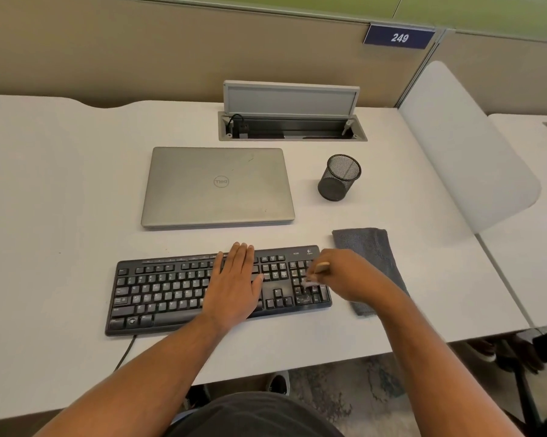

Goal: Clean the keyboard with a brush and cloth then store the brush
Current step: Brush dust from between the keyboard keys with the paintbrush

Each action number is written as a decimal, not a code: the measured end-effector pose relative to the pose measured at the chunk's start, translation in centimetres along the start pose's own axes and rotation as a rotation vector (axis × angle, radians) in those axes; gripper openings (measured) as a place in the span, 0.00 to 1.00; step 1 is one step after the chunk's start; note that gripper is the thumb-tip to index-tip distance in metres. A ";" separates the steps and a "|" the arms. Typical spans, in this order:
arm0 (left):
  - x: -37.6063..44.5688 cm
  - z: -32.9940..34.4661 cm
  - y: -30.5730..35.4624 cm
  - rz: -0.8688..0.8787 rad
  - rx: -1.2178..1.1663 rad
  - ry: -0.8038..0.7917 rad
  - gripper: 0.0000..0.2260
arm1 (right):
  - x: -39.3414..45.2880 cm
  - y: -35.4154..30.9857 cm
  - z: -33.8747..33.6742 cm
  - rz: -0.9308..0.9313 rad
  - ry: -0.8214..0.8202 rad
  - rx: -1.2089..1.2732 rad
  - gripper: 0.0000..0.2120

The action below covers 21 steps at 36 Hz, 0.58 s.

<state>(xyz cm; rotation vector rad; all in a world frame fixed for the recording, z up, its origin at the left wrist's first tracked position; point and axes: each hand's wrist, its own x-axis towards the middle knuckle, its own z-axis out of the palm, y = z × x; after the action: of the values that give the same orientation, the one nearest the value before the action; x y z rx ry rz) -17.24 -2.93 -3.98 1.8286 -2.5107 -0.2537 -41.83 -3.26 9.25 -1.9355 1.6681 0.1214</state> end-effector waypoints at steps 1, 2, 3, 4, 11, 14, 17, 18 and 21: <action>0.0 0.0 0.0 -0.002 -0.001 0.000 0.32 | -0.1 -0.5 0.2 -0.028 0.007 0.070 0.07; 0.0 0.0 0.0 -0.003 -0.003 0.000 0.32 | -0.1 -0.9 0.5 -0.056 0.007 0.118 0.07; 0.0 0.0 0.0 -0.003 -0.004 0.002 0.32 | 0.0 -1.1 0.8 -0.083 0.003 0.137 0.07; 0.0 0.0 0.0 -0.002 -0.005 0.001 0.32 | 0.1 -1.3 1.2 -0.098 -0.002 0.140 0.07; 0.0 0.0 -0.1 0.004 -0.010 -0.001 0.33 | 0.1 1.3 1.1 0.019 0.013 0.163 0.06; 0.0 -0.1 0.0 0.002 -0.014 0.011 0.33 | 0.1 2.6 0.5 0.063 0.015 0.141 0.06; 0.0 0.0 0.0 0.000 -0.012 0.012 0.33 | -0.1 3.2 0.2 0.078 0.024 0.120 0.07; 0.0 0.0 -0.1 0.000 -0.015 0.014 0.33 | -0.1 3.2 0.1 0.077 0.038 0.141 0.07; 0.0 0.0 0.0 -0.002 -0.014 0.010 0.33 | -0.2 2.5 0.6 0.045 0.059 0.246 0.07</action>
<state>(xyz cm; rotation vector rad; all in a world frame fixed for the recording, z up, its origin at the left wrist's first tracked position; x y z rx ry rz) -17.22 -2.96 -3.95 1.8226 -2.4939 -0.2611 -44.00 -2.98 7.96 -1.7331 1.6793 -0.1193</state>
